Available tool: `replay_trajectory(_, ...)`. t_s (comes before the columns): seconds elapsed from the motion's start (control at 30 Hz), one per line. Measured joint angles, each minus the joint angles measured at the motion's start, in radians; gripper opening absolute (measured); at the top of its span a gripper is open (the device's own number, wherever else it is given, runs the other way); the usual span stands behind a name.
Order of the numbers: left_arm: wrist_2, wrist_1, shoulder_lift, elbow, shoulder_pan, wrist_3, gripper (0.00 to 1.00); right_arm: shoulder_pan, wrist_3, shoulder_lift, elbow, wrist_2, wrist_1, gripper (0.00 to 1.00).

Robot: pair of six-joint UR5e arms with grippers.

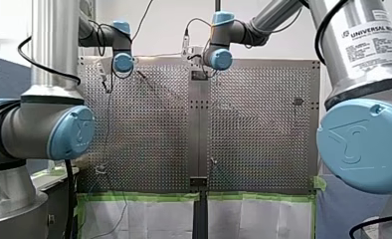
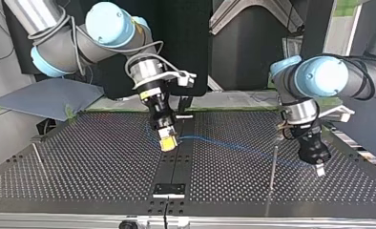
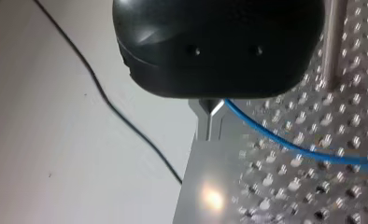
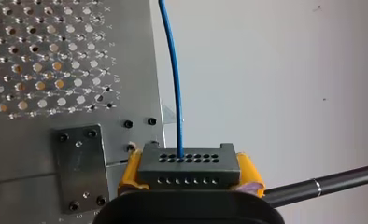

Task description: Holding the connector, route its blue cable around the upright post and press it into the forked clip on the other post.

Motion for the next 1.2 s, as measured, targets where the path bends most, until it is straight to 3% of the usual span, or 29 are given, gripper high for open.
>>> replay_trajectory(0.43,0.050,0.006,-0.030,0.083,0.043,-0.030,0.00,0.000,0.000,0.059,-0.052,-0.002,0.006,0.00)
replay_trajectory(1.2,0.109,-0.006,-0.155,0.088,0.052,-0.044,0.00,-0.007,-0.003,0.139,-0.090,0.000,-0.007,0.00)
